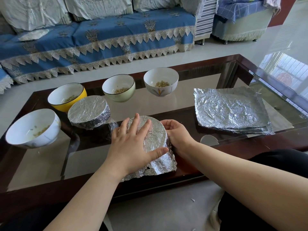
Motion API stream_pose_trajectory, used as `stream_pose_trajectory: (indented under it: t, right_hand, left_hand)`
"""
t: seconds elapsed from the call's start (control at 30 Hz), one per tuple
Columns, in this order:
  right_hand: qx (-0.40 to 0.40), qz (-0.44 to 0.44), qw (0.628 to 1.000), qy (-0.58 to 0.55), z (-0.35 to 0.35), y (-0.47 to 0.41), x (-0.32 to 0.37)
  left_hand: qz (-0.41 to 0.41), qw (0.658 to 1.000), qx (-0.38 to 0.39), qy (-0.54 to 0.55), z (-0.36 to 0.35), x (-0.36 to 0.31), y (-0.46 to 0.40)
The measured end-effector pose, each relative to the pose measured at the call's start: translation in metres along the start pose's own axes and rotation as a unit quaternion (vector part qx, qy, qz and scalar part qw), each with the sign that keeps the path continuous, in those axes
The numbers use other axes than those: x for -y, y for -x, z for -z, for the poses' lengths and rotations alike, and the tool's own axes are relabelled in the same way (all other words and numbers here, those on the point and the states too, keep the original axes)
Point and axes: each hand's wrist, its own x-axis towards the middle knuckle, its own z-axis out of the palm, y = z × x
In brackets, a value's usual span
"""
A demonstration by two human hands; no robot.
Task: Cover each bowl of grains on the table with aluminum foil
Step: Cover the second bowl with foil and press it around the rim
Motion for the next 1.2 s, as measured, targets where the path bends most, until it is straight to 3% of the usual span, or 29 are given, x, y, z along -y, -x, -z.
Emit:
stream_pose_trajectory:
  t: [0.2,0.4,0.73,0.93,1.2]
  right_hand:
    - [0.007,-0.008,1.000,0.017,0.003,-0.003,0.003]
    - [-0.018,-0.081,0.994,-0.064,0.007,-0.011,0.012]
    - [0.010,0.082,0.985,0.150,0.010,0.002,0.020]
    - [0.026,0.151,0.960,0.234,0.012,0.004,0.012]
    - [-0.004,0.115,0.984,0.137,0.007,-0.003,0.004]
  left_hand:
    - [0.003,1.000,-0.002,0.005,-0.001,0.000,-0.001]
    - [0.014,1.000,-0.005,0.014,-0.001,-0.003,-0.002]
    - [0.090,0.994,-0.059,0.032,-0.003,-0.023,-0.019]
    - [0.099,0.995,-0.006,0.033,0.003,-0.020,-0.021]
    - [0.074,0.997,0.028,0.008,0.012,-0.002,-0.011]
